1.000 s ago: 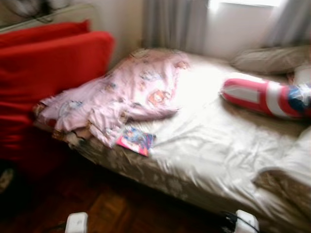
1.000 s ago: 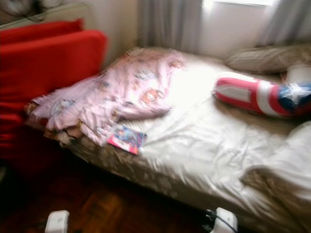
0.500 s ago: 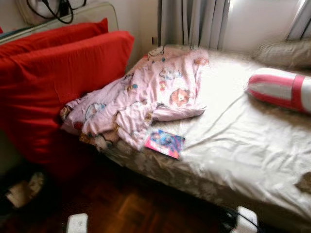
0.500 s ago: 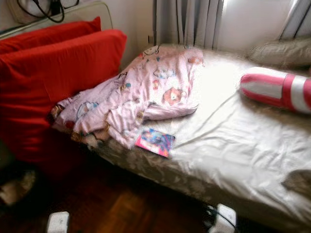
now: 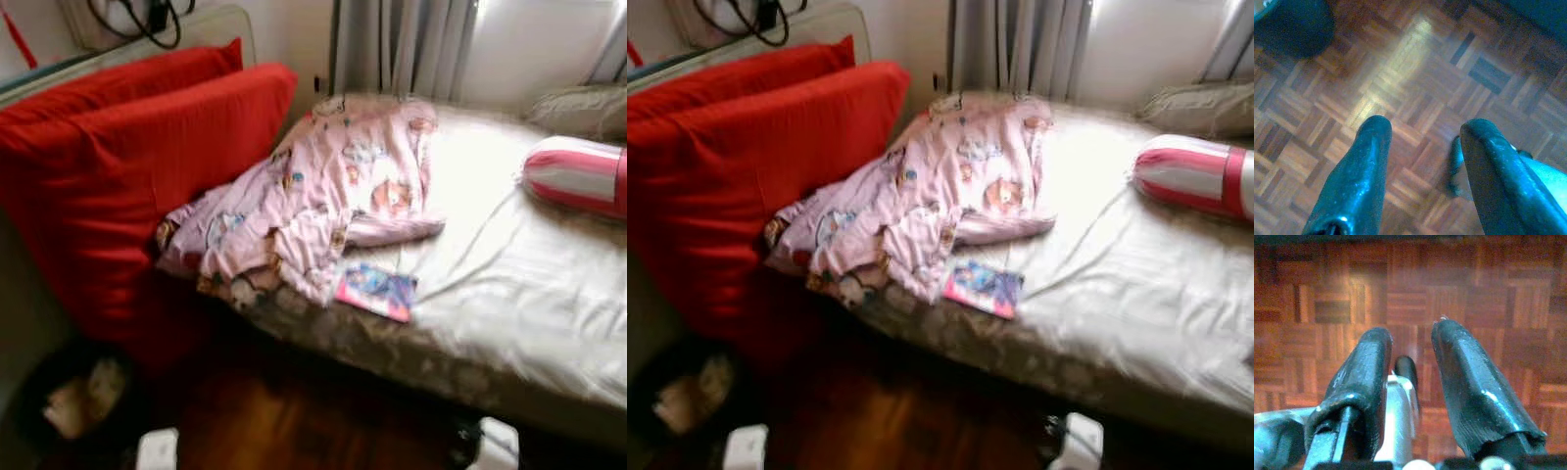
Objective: Clean up the room
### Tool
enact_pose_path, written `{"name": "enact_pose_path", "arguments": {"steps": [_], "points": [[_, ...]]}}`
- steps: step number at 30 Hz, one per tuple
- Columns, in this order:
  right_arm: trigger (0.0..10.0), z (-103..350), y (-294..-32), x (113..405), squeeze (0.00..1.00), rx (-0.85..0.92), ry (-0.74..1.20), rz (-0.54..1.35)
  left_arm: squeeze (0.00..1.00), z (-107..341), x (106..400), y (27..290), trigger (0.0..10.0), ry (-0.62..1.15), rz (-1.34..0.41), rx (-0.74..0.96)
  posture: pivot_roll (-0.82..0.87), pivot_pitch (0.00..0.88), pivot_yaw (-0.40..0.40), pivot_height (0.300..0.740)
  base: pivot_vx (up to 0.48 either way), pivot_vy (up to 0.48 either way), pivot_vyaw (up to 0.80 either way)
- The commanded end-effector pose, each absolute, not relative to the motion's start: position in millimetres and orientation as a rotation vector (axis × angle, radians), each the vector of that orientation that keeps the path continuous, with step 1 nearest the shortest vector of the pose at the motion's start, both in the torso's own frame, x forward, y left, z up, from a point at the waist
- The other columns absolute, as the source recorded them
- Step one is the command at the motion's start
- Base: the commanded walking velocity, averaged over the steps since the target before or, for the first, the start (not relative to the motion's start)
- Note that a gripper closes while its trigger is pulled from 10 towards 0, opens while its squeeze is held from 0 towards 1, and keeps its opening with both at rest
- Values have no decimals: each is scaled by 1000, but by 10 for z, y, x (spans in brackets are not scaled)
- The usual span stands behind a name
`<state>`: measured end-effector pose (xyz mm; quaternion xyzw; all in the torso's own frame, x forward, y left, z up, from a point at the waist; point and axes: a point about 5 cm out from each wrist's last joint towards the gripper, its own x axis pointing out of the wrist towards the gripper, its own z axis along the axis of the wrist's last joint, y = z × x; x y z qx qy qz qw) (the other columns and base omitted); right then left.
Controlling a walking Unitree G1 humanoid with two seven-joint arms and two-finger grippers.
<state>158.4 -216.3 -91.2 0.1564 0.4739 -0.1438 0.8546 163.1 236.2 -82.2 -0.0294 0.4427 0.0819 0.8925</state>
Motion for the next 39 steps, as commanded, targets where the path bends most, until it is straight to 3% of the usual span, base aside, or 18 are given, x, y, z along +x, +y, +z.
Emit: {"name": "enact_pose_path", "arguments": {"steps": [1, 17, 39], "points": [[10000, -878, -2119, 1684, 0, 338, 967, -289, 0, -812, 1625, 2413, 10000, 923, 178, -47, 51, 0, -6, 740, 0, 0, 0], [10000, -873, -2122, 1692, 0, 336, 967, -281, 0, -810, 1635, 2405, 10000, 920, 174, -51, 61, 0, -14, 740, 0, 0, 0], [10000, -866, -2134, 1703, 0, 331, 971, -261, 0, -809, 1649, 2379, 10000, 910, 176, -80, 49, 0, -22, 740, 320, 0, 0]]}}
